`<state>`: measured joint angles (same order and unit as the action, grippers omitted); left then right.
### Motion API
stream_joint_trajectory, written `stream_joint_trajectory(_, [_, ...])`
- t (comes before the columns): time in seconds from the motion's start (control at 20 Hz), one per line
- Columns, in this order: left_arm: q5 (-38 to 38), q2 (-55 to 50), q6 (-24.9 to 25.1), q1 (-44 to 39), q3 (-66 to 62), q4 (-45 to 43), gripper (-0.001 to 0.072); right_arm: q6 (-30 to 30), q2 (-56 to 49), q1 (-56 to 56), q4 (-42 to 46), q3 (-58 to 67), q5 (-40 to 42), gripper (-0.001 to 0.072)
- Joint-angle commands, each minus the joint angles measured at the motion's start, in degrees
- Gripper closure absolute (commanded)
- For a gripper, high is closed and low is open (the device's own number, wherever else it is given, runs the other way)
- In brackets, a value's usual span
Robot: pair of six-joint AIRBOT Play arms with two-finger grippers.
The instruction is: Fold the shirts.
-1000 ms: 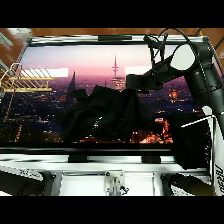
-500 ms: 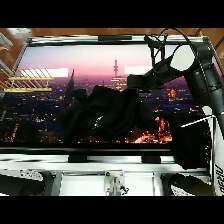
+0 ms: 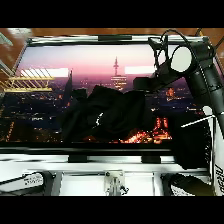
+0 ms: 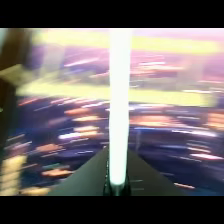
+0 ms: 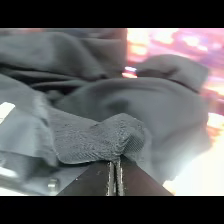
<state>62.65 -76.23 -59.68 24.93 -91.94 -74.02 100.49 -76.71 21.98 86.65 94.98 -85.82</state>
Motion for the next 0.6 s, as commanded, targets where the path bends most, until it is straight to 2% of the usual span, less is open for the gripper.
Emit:
stream_joint_trajectory(0.0, [10.14,9.64,-7.56,-17.66,2.89,-6.64,0.0664,-0.52,0.02,-0.26,8.00,0.07,-2.16,0.0649])
stream_joint_trajectory(0.1, [18.08,15.10,-10.56,-28.79,7.43,-15.23,0.0664,-2.03,0.02,-1.53,8.24,0.07,-2.16,0.0649])
stream_joint_trajectory(0.2, [27.45,20.63,-11.13,-39.52,14.36,-20.76,0.0664,-3.50,0.02,-3.74,8.22,0.07,-2.05,0.0649])
stream_joint_trajectory(0.25, [29.40,23.74,-11.52,-44.48,17.51,-22.32,0.0664,-4.50,0.02,-4.87,8.22,0.07,-2.05,0.0649])
stream_joint_trajectory(0.4, [30.32,32.50,-18.05,-57.53,22.75,-25.42,0.0664,-7.19,0.04,-7.54,8.20,0.07,-2.23,0.0649])
stream_joint_trajectory(0.55, [36.57,36.87,-19.04,-66.62,23.19,-24.79,0.0664,-9.68,0.02,-7.98,8.33,0.07,-1.29,0.0649])
